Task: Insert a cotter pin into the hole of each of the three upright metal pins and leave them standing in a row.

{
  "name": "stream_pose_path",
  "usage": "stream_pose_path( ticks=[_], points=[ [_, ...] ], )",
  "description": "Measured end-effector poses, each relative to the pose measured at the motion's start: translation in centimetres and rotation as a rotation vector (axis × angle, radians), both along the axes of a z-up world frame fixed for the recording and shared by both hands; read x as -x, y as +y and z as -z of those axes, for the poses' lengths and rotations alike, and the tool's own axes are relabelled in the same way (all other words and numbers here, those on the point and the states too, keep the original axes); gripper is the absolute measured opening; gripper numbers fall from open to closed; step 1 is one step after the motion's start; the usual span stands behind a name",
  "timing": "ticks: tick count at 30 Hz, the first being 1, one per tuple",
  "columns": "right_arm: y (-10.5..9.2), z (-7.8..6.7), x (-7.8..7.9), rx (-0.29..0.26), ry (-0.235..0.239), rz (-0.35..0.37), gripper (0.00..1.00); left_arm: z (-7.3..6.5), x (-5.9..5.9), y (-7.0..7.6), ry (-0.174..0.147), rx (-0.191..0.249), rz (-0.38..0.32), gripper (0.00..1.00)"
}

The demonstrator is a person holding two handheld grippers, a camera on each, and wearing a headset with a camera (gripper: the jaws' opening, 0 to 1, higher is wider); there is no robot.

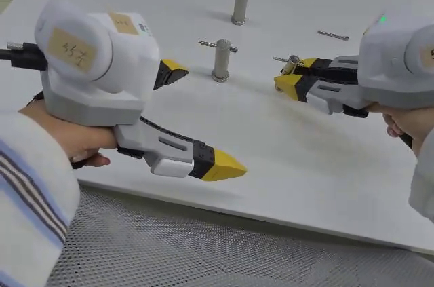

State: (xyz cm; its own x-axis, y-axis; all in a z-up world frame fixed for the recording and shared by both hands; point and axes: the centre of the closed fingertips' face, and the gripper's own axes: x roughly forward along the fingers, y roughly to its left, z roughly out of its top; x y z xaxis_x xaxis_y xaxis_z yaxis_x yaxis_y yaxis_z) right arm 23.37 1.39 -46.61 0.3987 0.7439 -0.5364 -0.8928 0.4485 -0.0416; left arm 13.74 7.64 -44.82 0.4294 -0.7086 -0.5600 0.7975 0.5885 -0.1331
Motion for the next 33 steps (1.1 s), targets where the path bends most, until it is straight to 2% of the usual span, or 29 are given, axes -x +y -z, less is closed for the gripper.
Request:
stream_pose_path(
  ticks=[16, 20, 23, 29, 33],
  points=[
    [-0.2, 0.6, -0.1, -0.01, 0.018, 0.007, 0.04, 0.4, 0.1, 0.0, 0.025, -0.008, -0.003, 0.99],
    [-0.4, 0.7, -0.4, -0.022, 0.018, 0.006, 0.04, 0.5, 0.2, -0.2, 0.03, -0.003, 0.002, 0.99],
    [-0.5, 0.7, -0.4, -0.037, 0.034, 0.01, 0.04, 0.6, 0.1, -0.3, 0.03, -0.006, 0.003, 0.99],
    [-0.3, 0.8, -0.5, -0.028, 0.026, 0.009, 0.04, 0.7, 0.3, -0.8, 0.039, -0.003, 0.012, 0.99],
    [-0.4, 0.7, -0.2, -0.028, 0.029, 0.018, 0.04, 1.1, 0.5, -0.9, 0.056, -0.012, 0.02, 0.99]
  ],
)
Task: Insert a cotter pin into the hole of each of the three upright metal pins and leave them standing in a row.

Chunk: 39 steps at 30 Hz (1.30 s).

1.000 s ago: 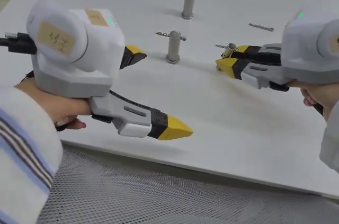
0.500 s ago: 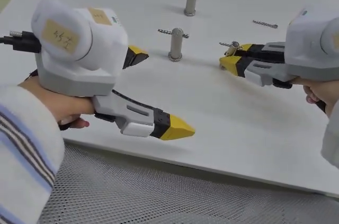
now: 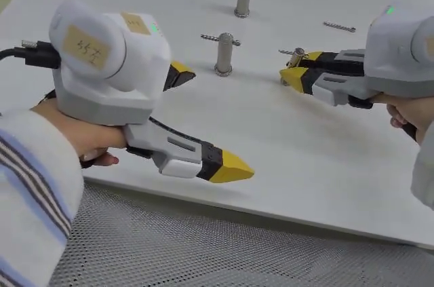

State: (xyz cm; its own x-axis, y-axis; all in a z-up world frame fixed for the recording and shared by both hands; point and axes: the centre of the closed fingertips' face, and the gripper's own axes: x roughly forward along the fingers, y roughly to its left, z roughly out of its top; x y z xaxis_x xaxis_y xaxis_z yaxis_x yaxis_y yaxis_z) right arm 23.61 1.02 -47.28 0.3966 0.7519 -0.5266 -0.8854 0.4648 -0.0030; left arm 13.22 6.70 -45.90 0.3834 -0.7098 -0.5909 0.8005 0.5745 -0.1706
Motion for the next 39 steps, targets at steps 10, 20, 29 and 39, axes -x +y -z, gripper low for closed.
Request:
stream_pose_path(
  ticks=[10, 20, 29, 39],
  points=[
    [0.0, 0.1, 0.1, 0.01, 0.007, 0.003, 0.05, 0.0, 0.1, 0.0, 0.003, -0.004, 0.0, 0.99],
    [-0.1, -0.6, 0.7, -0.016, 0.037, 0.019, 0.29, 0.3, 0.2, 0.6, -0.003, -0.031, -0.006, 0.98],
    [-0.6, -3.3, 1.7, -0.017, 0.038, 0.04, 0.68, -0.2, -0.2, 1.5, -0.013, -0.035, -0.038, 0.96],
    [-3.2, -4.1, 3.3, 0.088, 0.02, 0.107, 0.89, -2.3, -1.9, 2.4, -0.062, 0.025, -0.133, 0.97]
  ],
)
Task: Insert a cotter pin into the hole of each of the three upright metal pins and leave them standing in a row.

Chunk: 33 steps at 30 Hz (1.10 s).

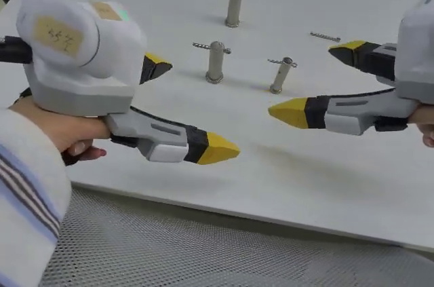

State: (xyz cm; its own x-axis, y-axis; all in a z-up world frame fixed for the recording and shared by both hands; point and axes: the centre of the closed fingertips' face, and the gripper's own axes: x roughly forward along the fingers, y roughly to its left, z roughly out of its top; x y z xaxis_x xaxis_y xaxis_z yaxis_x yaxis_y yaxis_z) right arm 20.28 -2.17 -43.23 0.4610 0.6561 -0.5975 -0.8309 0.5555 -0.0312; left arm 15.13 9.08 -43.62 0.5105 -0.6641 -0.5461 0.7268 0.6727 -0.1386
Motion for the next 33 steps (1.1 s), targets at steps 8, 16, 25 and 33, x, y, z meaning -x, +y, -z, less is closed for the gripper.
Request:
stream_pose_path(
  ticks=[8, 16, 25, 33],
  points=[
    [-0.9, -1.0, 0.2, -0.107, 0.05, 0.142, 0.97, -0.7, -0.5, 0.4, -0.021, 0.004, -0.025, 0.97],
    [-1.3, -0.8, 1.2, -0.147, 0.114, 0.205, 0.98, -1.3, -1.1, 0.7, -0.027, 0.024, -0.047, 0.97],
    [-1.3, -1.0, 1.9, -0.162, 0.113, 0.232, 0.98, -2.9, -3.1, 0.6, -0.063, 0.039, -0.039, 0.96],
    [-1.7, -1.4, 2.2, -0.183, 0.116, 0.259, 0.98, -4.1, -6.1, 0.6, -0.102, 0.032, -0.027, 0.95]
  ],
)
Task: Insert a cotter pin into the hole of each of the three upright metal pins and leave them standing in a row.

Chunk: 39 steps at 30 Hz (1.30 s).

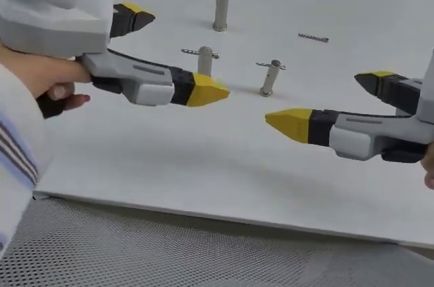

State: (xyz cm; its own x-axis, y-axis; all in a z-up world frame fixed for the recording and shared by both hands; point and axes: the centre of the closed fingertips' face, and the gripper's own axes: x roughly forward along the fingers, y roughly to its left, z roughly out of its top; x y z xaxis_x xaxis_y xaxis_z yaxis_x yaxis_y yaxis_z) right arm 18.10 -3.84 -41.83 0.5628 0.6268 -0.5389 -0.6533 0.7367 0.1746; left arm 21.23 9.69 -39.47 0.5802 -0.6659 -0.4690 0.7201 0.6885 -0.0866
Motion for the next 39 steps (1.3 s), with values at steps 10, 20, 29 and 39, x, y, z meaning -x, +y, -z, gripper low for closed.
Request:
stream_pose_path(
  ticks=[10, 20, 29, 39],
  points=[
    [-0.7, -0.4, 0.3, -0.006, -0.004, 0.031, 0.98, -0.6, -4.3, -0.1, -0.024, -0.032, 0.049, 0.9],
    [-0.8, -0.5, 0.9, 0.001, 0.005, 0.029, 0.96, 0.1, -7.8, -0.5, -0.015, -0.042, 0.053, 0.77],
    [-0.6, -0.4, 1.2, -0.002, 0.008, 0.029, 0.94, 2.5, -10.8, -0.1, 0.013, -0.131, 0.064, 0.61],
    [-0.9, -0.5, 1.0, -0.015, 0.019, 0.04, 0.93, 4.2, -13.6, -0.8, 0.016, -0.174, 0.097, 0.47]
  ],
)
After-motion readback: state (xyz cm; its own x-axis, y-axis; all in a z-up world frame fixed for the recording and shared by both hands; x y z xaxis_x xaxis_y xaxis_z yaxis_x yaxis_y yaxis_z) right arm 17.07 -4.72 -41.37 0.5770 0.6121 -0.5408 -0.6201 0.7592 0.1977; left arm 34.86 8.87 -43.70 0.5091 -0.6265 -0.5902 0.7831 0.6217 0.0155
